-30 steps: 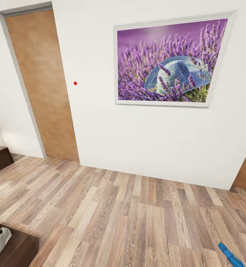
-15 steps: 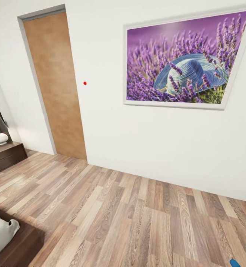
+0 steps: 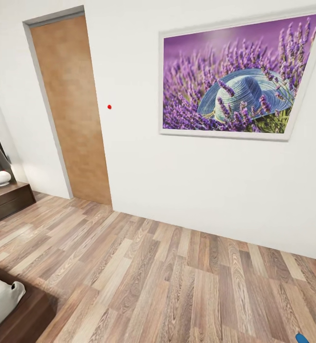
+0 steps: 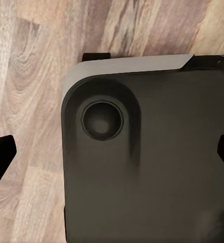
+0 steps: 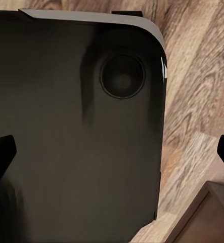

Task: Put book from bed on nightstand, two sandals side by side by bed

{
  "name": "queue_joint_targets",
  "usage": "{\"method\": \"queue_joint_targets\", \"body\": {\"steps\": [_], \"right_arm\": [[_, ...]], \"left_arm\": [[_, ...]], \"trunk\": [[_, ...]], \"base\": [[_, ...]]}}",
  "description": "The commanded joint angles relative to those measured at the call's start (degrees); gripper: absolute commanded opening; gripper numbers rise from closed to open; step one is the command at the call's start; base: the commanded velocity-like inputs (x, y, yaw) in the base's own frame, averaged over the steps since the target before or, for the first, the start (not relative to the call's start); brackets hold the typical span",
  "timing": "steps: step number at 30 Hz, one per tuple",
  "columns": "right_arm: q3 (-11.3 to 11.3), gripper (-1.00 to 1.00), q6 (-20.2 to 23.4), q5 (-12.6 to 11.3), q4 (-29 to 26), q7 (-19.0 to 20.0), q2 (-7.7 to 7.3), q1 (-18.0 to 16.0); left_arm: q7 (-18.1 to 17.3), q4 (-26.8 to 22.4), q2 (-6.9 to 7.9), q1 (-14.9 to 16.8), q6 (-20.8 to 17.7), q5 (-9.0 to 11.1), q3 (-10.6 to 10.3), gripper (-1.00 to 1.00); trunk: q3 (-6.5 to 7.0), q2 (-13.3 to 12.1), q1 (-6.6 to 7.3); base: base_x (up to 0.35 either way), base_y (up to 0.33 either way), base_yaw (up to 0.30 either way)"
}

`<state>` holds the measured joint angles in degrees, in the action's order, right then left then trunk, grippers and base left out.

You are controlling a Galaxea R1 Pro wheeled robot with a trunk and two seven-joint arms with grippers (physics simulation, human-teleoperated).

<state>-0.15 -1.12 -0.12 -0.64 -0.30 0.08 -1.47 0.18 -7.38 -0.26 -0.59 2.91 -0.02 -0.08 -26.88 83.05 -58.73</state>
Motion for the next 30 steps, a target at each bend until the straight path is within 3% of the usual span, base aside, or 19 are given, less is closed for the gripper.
{"method": "queue_joint_targets", "body": {"steps": [1,16,30], "right_arm": [[0.0,1.0,-0.4,0.0,0.0,-0.1,0.01,0.0],[0.0,1.0,-1.4,-0.1,0.1,-0.2,0.01,0.0],[0.0,1.0,-1.3,-0.2,0.1,-0.2,0.09,0.0]], "left_arm": [[0.0,-0.1,0.0,0.0,0.1,0.0,0.0,1.0],[0.0,-0.6,-0.09,0.0,0.1,0.1,0.0,1.0],[0.0,-0.6,-0.01,0.0,0.1,0.2,0.0,1.0]], "trunk": [[-0.05,0.0,0.0],[-0.05,0.0,0.0],[-0.04,0.0,0.0]], "base": [[0.0,0.0,0.0],[-0.001,0.006,0.0],[-0.099,0.218,-0.028]]}}
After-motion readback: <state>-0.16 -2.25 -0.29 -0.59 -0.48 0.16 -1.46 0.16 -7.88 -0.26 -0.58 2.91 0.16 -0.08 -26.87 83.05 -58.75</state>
